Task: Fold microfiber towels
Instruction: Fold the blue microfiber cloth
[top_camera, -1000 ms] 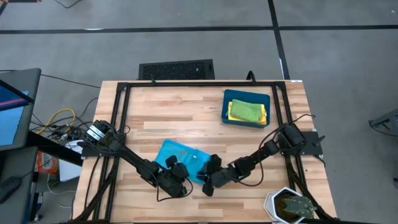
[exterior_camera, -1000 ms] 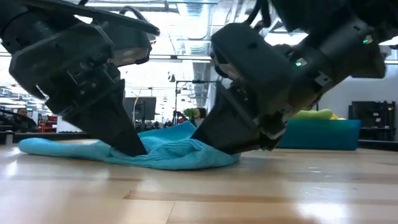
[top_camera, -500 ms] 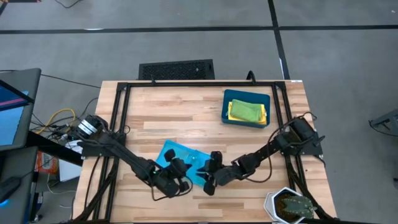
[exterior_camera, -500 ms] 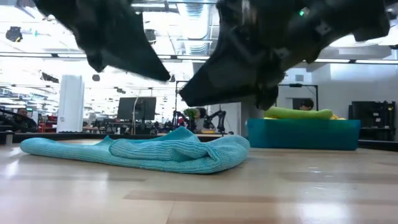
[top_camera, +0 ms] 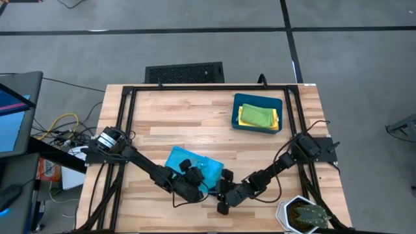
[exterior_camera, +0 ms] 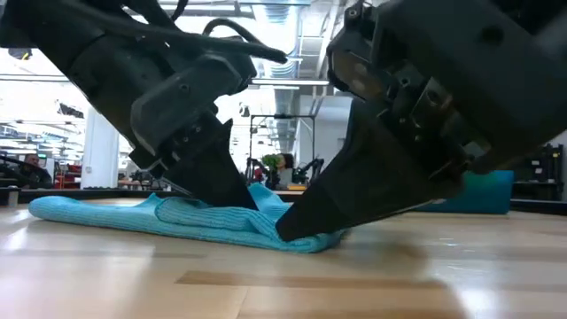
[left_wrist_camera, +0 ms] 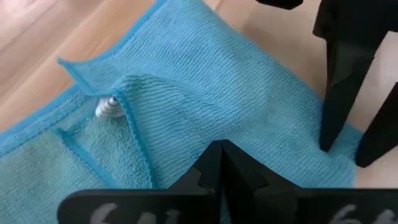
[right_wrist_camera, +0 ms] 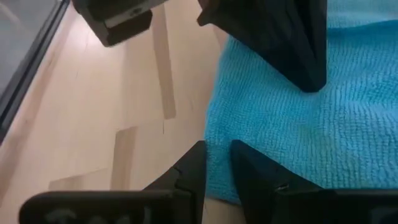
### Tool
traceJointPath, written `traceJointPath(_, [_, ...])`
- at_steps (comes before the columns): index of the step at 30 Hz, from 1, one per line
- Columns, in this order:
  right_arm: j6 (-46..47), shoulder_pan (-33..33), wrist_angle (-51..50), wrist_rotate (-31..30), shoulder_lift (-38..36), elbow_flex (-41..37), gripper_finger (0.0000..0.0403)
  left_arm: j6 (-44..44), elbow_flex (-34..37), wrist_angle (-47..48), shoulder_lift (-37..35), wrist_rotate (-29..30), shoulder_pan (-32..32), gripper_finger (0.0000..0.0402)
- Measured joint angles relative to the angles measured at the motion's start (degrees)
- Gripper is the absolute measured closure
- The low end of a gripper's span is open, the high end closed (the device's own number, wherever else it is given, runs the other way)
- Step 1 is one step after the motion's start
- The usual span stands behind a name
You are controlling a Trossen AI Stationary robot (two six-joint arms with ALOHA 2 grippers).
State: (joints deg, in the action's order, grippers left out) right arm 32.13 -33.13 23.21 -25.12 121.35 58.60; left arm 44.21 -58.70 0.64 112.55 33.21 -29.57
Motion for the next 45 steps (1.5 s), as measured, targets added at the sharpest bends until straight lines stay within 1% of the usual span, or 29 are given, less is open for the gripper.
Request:
traceJointPath(5, [0.2, -0.1, -0.3, 1.7, 0.1, 0.1, 0.0301, 0.1, 0.0, 1.9, -0.4, -1.4, 0.2, 0.0401])
traceJointPath(8, [-2.5, -0.3, -2.8, 2.3, -2.1, -0.2, 0.0301, 0.1, 0.0, 2.9, -2.5, -1.4, 0.3, 0.0401])
traceJointPath(11, [-6.2, -0.5, -4.8, -0.8, -5.9, -0.2, 0.0301, -0.4, 0.0, 3.9, -4.7, -0.2, 0.3, 0.0401])
traceJointPath(14, [-11.0, 0.4, -5.2, -4.4, -8.6, -0.1, 0.0301, -0.4, 0.0, 5.2, -5.4, 0.6, 0.3, 0.0401])
traceJointPath(16, [-13.6, 1.5, -5.1, -5.6, -9.2, -0.1, 0.0301, 0.4, 0.0, 5.2, -5.4, 0.4, 0.3, 0.0401])
traceJointPath(19, [-14.1, 3.6, -5.6, -6.5, -9.2, -0.8, 0.0301, 2.9, 0.0, 5.5, -5.4, 0.5, -0.1, 0.0401])
traceJointPath(21, [-14.1, 5.4, -3.1, -6.3, -8.5, -1.9, 0.0301, 6.3, 0.0, 9.0, -6.1, 0.8, -0.9, 0.0401])
traceJointPath(23, [-14.6, 7.2, -1.6, -6.3, -8.4, -3.0, 0.0301, 10.0, 0.0, 12.6, -7.6, 3.0, -2.0, 0.0401])
traceJointPath(27, [-15.7, 10.6, 0.7, -5.1, -7.8, -2.9, 0.0301, 14.3, -0.1, 18.9, -13.0, 10.2, -4.5, 0.0401])
traceJointPath(29, [-15.7, 11.8, 0.4, -3.5, -6.4, -3.1, 0.0301, 15.9, -0.1, 22.8, -15.4, 12.5, -5.6, 0.0401])
traceJointPath(31, [-15.2, 12.6, 2.2, 0.0, -4.6, -3.0, 0.0301, 17.8, -0.1, 25.5, -16.8, 13.6, -6.3, 0.0401])
traceJointPath(34, [-14.7, 12.4, 3.0, 2.0, -2.0, -3.0, 0.0301, 23.4, -0.1, 31.3, -17.9, 12.9, -7.4, 0.0401])
traceJointPath(38, [-14.6, 12.6, 2.7, 1.3, -2.0, -2.9, 0.0301, 34.1, -0.1, 39.4, -17.9, 9.2, -9.5, 0.0401])
traceJointPath(42, [-15.1, 13.2, 3.1, 1.0, -6.4, -2.6, 0.0301, 49.9, 0.0, 50.4, -17.9, 9.1, -12.6, 0.0392])
traceJointPath(45, [-17.0, 12.7, 3.0, 0.9, -11.0, -2.7, 0.0301, 63.9, 0.0, 57.3, -17.8, 10.1, -16.0, 0.0369])
